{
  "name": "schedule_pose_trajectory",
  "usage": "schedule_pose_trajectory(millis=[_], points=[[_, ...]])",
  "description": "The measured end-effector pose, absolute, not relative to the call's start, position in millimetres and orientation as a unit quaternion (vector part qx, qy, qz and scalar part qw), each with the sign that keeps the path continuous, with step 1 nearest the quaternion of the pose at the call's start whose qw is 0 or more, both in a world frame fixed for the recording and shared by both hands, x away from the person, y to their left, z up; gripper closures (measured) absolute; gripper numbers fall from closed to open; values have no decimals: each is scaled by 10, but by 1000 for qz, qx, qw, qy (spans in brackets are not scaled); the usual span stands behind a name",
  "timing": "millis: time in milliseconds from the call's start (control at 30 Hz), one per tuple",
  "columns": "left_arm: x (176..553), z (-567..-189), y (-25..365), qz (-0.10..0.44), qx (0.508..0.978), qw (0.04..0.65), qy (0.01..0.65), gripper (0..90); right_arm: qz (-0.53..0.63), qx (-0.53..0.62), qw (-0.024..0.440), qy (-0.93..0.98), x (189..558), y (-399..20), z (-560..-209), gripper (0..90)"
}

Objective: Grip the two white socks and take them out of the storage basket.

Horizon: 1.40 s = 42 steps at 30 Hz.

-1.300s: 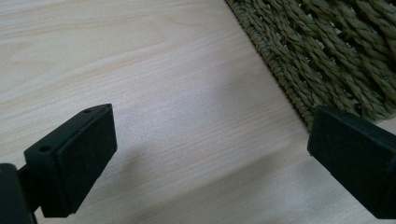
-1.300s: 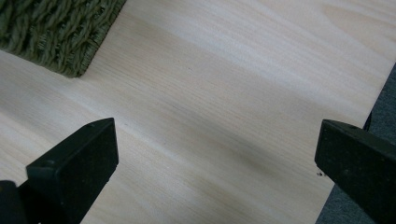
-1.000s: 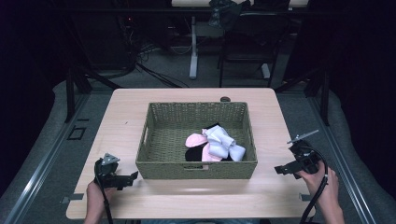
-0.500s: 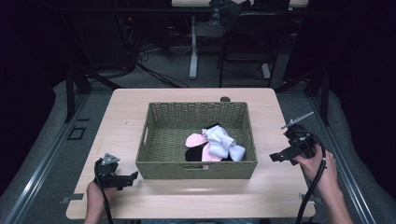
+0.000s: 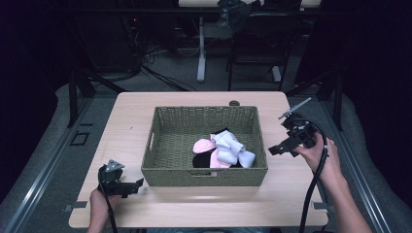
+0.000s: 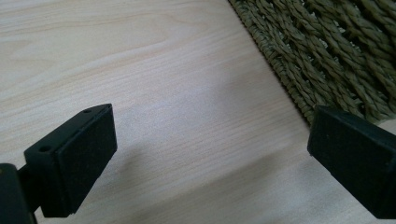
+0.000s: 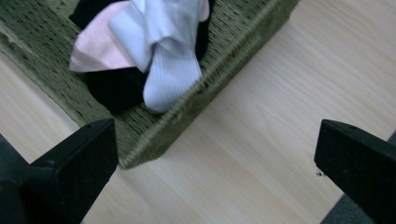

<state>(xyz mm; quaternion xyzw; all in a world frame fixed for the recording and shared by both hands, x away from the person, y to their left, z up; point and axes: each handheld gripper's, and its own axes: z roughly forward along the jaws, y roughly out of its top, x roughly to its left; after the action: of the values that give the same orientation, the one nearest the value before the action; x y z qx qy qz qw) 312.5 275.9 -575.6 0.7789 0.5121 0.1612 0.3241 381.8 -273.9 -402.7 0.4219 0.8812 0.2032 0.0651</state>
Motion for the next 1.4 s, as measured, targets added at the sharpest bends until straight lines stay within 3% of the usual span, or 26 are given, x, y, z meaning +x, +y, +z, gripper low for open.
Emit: schedule_pose_trajectory(millis=[700, 1400], points=[[3128, -5760, 2764, 162, 779, 325, 511, 14, 186, 370, 47, 909, 4235, -2104, -4004, 11], [3127, -5759, 2765, 163, 778, 328, 510, 14, 130, 354, 21, 926, 4595, -1595, -4279, 24]])
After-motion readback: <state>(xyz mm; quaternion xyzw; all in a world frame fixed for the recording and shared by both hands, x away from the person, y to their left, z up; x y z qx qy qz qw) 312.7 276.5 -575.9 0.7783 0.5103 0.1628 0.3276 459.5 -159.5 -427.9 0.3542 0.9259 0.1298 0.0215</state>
